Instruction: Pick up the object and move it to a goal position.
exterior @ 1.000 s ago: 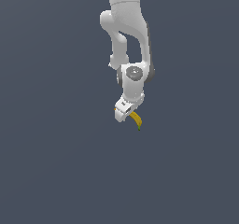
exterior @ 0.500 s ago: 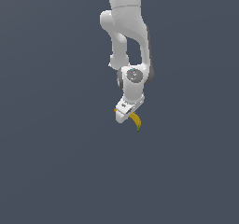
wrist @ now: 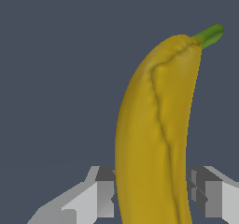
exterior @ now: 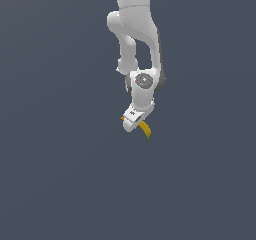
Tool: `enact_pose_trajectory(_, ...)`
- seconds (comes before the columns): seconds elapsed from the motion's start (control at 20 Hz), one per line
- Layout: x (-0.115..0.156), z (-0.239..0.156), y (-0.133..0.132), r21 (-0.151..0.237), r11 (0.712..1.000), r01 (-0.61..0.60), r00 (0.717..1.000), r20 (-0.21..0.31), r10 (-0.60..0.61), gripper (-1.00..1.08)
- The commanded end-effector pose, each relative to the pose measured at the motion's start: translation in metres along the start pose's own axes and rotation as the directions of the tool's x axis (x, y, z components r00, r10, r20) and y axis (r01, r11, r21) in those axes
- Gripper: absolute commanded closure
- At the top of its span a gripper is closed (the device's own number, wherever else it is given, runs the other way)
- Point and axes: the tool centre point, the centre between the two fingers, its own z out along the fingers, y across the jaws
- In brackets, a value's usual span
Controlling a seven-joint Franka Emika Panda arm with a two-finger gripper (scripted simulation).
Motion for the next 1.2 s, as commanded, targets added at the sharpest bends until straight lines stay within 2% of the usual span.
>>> enact_pose_trajectory(0.0,0.000,-0.005,0.004,-0.002,1.000,-0.001,1.000,-0.001,0.001,1.08)
enact_pose_trajectory(0.45,-0.007,-0.047,0.039,-0.001,1.000,-0.001,1.000,-0.002,0.001,1.08)
enact_pose_trajectory(1.15,-0.023,-0.160,0.134,0.000,1.000,-0.003,1.000,-0.002,0.003,1.08)
